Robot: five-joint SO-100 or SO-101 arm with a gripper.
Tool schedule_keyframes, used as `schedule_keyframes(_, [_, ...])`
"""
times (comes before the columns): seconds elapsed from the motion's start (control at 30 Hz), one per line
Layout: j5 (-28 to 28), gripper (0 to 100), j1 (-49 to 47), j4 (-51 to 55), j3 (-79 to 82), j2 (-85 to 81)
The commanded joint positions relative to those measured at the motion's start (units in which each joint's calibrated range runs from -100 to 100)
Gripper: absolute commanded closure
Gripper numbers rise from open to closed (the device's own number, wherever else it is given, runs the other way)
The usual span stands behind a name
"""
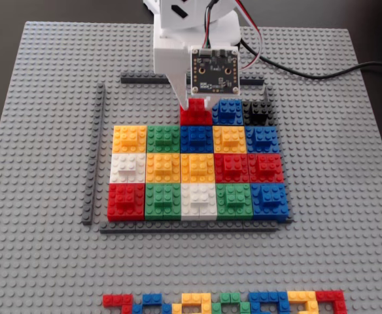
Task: Grab the cube and place it into the grid
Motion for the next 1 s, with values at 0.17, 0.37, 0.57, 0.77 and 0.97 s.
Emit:
schedule_keyframes(0.17, [-0.20, 95, 0.37, -0.37, -1.23, -0.05])
schedule_keyframes(0.37, [-0.59, 89, 0.74, -0.61, -0.96, 0.12])
schedule_keyframes(0.57, [-0.83, 85, 0.81, -0.71, -0.96, -0.13])
schedule_keyframes(0.77, [-0.88, 83, 0.88, -0.71, -0.96, -0.22])
schedule_keyframes(0.97, [-0.88, 83, 0.96, -0.52, -0.96, -0.65])
